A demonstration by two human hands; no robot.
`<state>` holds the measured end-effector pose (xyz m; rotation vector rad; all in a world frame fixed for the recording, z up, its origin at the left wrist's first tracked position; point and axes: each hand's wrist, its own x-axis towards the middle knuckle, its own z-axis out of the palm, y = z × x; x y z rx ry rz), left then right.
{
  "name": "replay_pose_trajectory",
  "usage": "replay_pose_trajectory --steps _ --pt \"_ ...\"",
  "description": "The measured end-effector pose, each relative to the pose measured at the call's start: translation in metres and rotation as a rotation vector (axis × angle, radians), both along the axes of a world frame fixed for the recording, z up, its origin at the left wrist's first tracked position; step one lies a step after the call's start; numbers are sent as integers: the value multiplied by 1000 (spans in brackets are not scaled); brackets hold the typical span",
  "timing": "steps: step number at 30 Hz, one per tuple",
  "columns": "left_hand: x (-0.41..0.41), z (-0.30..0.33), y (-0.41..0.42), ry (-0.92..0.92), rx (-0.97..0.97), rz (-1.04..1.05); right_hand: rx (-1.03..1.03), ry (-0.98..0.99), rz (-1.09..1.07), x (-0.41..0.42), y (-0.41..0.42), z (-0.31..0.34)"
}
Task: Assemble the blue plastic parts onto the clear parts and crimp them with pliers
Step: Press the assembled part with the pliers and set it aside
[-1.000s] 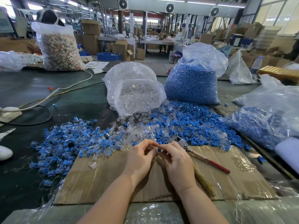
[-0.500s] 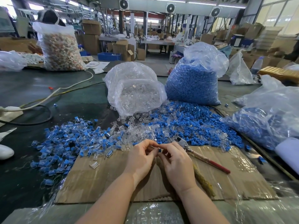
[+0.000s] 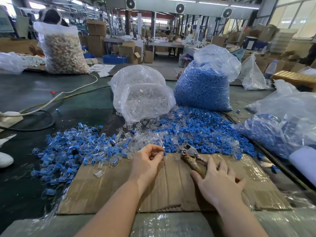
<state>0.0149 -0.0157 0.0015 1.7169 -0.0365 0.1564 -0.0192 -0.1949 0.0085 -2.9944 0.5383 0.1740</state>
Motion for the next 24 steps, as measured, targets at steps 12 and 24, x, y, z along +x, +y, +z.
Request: replay_pose_trajectory --steps 12,24 --pt "1 8 1 186 -339 31 159 -65 304 6 15 24" --pt "11 15 2 238 -399 149 820 205 266 1 31 69"
